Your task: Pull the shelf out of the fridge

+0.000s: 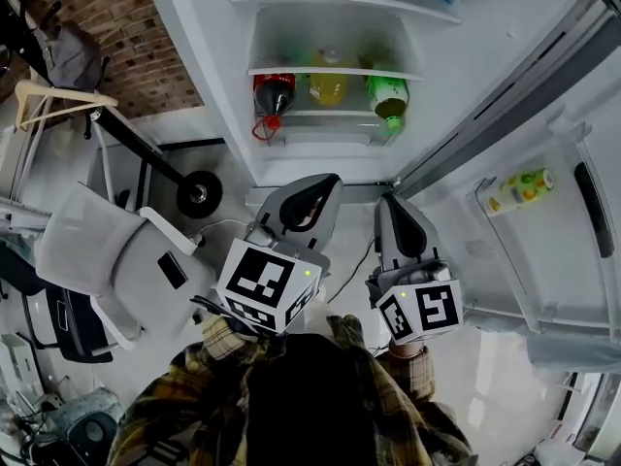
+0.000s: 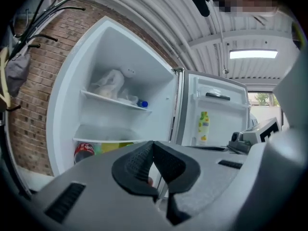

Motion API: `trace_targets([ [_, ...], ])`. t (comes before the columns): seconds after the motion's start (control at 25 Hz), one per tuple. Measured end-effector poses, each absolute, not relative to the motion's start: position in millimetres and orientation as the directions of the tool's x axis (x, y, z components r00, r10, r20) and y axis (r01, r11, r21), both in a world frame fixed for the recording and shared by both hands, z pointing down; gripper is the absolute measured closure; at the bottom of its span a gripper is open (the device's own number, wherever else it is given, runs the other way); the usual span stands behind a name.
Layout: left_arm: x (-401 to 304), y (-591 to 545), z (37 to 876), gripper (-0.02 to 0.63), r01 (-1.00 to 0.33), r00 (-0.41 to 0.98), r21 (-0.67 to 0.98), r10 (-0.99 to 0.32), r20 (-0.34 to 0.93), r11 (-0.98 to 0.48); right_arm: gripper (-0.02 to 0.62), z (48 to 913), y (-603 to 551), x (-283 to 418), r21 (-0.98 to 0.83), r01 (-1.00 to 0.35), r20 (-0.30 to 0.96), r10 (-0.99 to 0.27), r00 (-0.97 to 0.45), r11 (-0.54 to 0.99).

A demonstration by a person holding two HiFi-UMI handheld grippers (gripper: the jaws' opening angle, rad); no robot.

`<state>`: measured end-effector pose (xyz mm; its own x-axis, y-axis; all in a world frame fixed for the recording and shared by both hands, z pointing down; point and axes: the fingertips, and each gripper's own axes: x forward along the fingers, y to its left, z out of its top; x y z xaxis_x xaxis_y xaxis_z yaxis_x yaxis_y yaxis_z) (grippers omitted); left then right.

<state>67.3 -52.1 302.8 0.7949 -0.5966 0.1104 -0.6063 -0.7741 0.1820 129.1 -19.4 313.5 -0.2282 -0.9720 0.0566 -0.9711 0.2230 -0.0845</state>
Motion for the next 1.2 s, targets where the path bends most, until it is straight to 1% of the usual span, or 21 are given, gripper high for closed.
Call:
trace_targets([
  [0.16,64,-74,308,0.603,-0.629,0.777,0.171,-0.614,0.137,-0.758,0.58,318,-49,123,-0.091,-0.959,0.06,-0.96,-0.273,0.267],
  [0.36,58,-115,303,0.603,-0.65,0.76,0.165,-0.64,0.116,-0.742,0.578,311,-93,114,-0.066,-0.949,0.05,-0.949,-0.312,0.309],
  [0.8,50,-181,306,0.603,-0.67,0.742,0.149,-0.66,0.113,-0.727,0.578,301,-162,110,-0.051,-0.948,0.01,-0.949,-0.316,0.315],
  [1.2,66,-209,314,0.604,-0.705,0.709,0.176,-0.693,0.135,-0.687,0.578,298,-192,128,-0.057,-0.933,0.028,-0.934,-0.357,0.355],
])
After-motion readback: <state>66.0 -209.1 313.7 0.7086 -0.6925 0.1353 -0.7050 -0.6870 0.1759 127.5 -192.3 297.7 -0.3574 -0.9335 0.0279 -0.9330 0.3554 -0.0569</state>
